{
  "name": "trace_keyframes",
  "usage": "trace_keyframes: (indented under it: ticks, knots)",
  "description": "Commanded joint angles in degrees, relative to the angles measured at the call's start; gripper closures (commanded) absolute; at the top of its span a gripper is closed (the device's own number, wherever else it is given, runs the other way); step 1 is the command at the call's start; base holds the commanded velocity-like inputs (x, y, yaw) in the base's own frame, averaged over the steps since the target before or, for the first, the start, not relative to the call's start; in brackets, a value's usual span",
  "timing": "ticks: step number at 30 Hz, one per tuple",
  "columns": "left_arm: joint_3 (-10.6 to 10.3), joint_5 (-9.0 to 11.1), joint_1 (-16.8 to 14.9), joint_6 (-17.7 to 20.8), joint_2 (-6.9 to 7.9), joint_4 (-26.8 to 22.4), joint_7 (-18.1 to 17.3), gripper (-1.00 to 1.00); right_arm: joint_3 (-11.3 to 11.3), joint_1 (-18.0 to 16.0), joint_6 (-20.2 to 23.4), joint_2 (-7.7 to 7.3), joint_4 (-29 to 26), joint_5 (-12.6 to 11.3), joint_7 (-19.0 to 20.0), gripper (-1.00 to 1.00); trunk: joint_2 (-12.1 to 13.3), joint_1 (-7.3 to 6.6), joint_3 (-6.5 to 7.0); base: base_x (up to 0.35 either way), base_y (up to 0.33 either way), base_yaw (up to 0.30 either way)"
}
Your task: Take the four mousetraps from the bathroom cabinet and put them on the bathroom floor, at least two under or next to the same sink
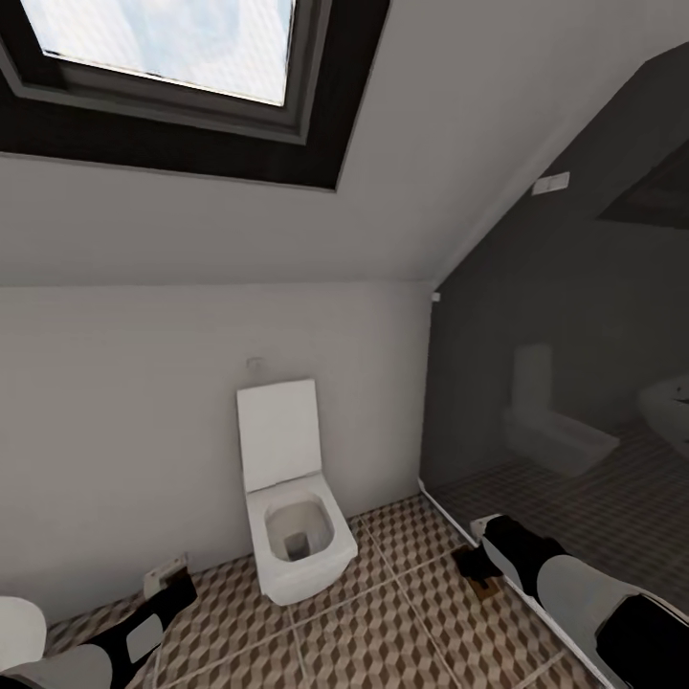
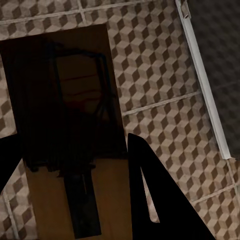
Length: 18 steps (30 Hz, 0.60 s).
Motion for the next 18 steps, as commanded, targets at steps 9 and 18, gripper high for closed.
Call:
trace_keyframes:
  ticks: [9, 18]
  knots:
    - [-0.47, 0.53, -0.05, -0.67, 0.09, 0.02, -1.00, 1.00, 0.26, -0.04, 0.41, -0.37, 0.02, -0.25, -0.12, 1.00, -0.04, 0.03, -0.08, 0.070, 0.000, 0.068]
    - [-0.48, 0.52, -0.05, -0.66, 0.43, 0.01, -0.98, 1.00, 0.29, -0.04, 0.31, -0.48, 0.02, -0.25, -0.25, 1.00, -0.04, 0.03, -0.08, 0.004, 0.000, 0.252]
